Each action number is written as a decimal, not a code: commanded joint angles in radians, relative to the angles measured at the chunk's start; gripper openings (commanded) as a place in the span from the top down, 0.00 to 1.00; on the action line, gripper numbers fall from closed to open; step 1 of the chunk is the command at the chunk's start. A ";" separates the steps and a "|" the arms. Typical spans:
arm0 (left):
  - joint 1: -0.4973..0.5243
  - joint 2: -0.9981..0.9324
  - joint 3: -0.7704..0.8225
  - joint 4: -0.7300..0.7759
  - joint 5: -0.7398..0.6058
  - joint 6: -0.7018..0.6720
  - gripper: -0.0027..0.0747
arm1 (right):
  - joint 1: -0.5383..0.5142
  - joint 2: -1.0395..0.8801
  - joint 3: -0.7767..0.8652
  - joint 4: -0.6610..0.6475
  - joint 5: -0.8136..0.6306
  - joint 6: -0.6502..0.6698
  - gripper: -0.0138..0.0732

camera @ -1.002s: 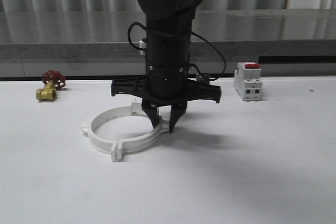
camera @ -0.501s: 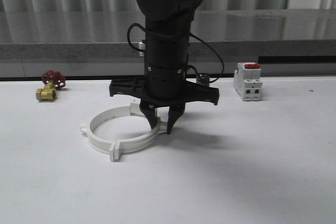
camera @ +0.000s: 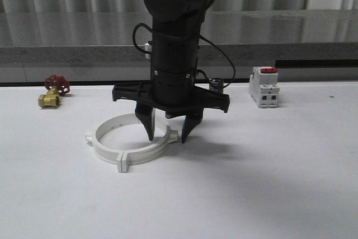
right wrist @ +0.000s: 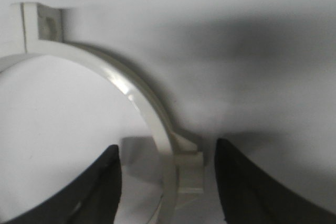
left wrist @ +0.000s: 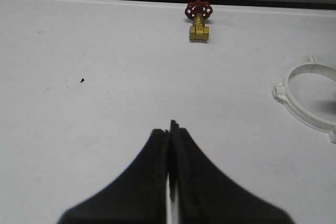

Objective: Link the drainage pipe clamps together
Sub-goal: 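Open the right gripper and lift it away from the ring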

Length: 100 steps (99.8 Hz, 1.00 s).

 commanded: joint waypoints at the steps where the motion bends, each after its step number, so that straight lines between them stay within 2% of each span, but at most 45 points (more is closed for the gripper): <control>1: -0.001 0.006 -0.023 0.005 -0.067 -0.004 0.99 | -0.003 -0.071 -0.021 -0.006 0.001 -0.030 0.35; 25: -0.001 0.006 -0.023 0.005 -0.067 -0.004 0.99 | -0.026 -0.190 -0.017 -0.010 0.013 -0.200 0.35; 53: -0.001 0.006 -0.023 0.005 -0.067 -0.004 0.99 | -0.132 -0.391 0.043 -0.010 0.044 -0.446 0.35; 81: -0.001 0.006 -0.023 0.005 -0.067 -0.004 0.99 | -0.338 -0.668 0.288 -0.010 0.035 -0.567 0.35; 87: -0.001 0.006 -0.023 0.005 -0.067 -0.004 0.99 | -0.391 -0.731 0.354 -0.009 0.025 -0.574 0.35; 89: -0.001 0.006 -0.023 0.005 -0.067 -0.004 0.99 | -0.451 -0.823 0.437 -0.009 0.007 -0.575 0.35; 100: -0.001 0.006 -0.023 0.005 -0.067 -0.004 0.99 | -0.518 -0.954 0.551 -0.008 -0.010 -0.580 0.35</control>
